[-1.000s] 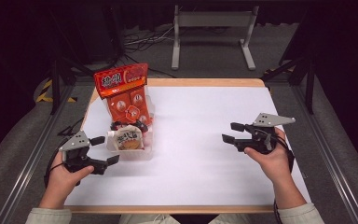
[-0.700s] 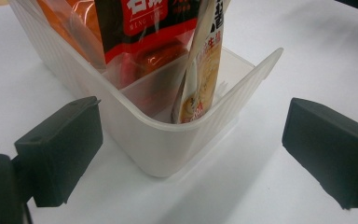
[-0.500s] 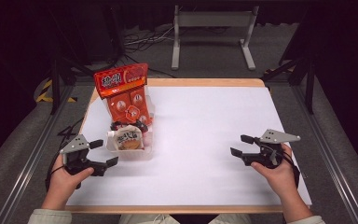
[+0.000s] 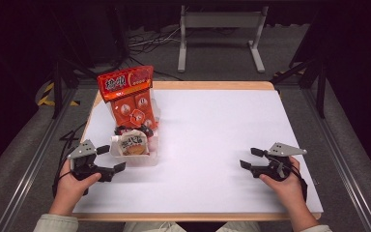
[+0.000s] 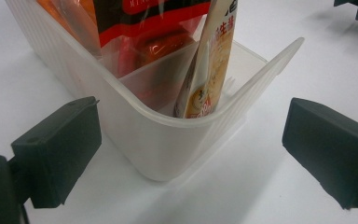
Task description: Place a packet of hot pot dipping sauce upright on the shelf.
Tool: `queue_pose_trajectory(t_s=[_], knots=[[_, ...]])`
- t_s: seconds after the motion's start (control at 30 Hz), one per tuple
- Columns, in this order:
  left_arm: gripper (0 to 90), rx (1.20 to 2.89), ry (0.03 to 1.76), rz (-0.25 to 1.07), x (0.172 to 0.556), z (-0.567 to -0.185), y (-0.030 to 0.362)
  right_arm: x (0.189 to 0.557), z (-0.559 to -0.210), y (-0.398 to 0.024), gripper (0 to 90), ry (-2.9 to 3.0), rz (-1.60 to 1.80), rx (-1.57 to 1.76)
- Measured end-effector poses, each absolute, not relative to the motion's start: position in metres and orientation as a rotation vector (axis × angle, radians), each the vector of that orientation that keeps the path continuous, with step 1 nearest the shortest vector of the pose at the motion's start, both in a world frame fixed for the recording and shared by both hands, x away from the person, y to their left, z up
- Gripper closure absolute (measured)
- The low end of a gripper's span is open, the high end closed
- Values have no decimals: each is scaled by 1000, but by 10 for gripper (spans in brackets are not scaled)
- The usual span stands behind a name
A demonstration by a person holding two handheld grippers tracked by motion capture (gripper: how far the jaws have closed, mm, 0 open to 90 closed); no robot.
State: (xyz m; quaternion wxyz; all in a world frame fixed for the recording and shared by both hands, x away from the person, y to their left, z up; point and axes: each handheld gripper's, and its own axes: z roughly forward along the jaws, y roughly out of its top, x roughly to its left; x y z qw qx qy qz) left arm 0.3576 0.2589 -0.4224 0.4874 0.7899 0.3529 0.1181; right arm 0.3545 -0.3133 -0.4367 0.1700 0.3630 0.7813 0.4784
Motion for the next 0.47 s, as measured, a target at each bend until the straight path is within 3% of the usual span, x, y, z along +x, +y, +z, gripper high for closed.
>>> queue_pose_trajectory(t_s=[0.47], knots=[[35, 1896, 842, 278, 359, -425, 259, 355, -440, -315, 290, 2217, 1352, 1037]])
